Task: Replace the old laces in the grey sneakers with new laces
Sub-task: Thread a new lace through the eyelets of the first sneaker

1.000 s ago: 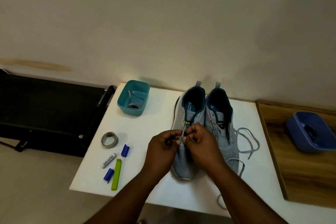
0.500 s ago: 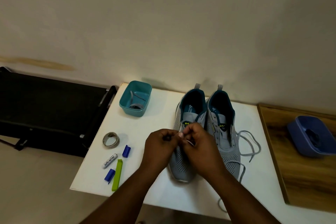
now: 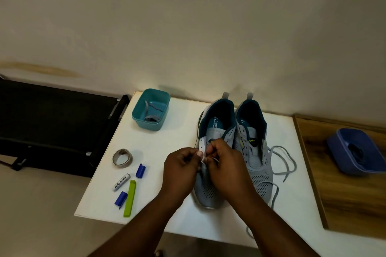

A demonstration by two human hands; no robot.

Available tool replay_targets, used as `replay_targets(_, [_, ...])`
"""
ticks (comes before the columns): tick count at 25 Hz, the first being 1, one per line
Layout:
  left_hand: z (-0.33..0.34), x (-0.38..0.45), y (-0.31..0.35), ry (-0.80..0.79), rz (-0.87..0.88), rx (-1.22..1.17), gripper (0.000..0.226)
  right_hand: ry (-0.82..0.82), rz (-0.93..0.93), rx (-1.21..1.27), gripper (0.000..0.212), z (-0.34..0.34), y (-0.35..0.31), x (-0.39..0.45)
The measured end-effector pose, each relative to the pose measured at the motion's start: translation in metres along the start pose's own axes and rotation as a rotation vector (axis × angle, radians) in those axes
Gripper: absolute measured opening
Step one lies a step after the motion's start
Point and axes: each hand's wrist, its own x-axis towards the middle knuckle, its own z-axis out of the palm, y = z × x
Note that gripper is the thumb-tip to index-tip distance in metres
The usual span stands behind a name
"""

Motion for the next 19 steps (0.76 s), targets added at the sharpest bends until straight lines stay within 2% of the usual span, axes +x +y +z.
replay_targets(4, [0.005,-0.004,0.001,0.024,0.004,0.067,0.014,0.009,-0.003,-0.005,0.015,0.003,0.001,-0.004])
replay_targets(8, [0.0,0.002,0.005,-0.016,-0.002,0.088,0.014,-0.022,0.015,0.021,0.009,-0.007,0.004,0.0])
replay_targets(13, [-0.01,0.005,0.011,-0.142,-0.14,-0.04,0.015,-0.03,0.015,-0.014,0.027,-0.013,0.004,-0.003])
replay_targets(19, [-0.021,0.009,0.016,-0.199,-0.05,0.168,0.023,-0.054,0.0,-0.058,0.042,-0.012,0.002,-0.005])
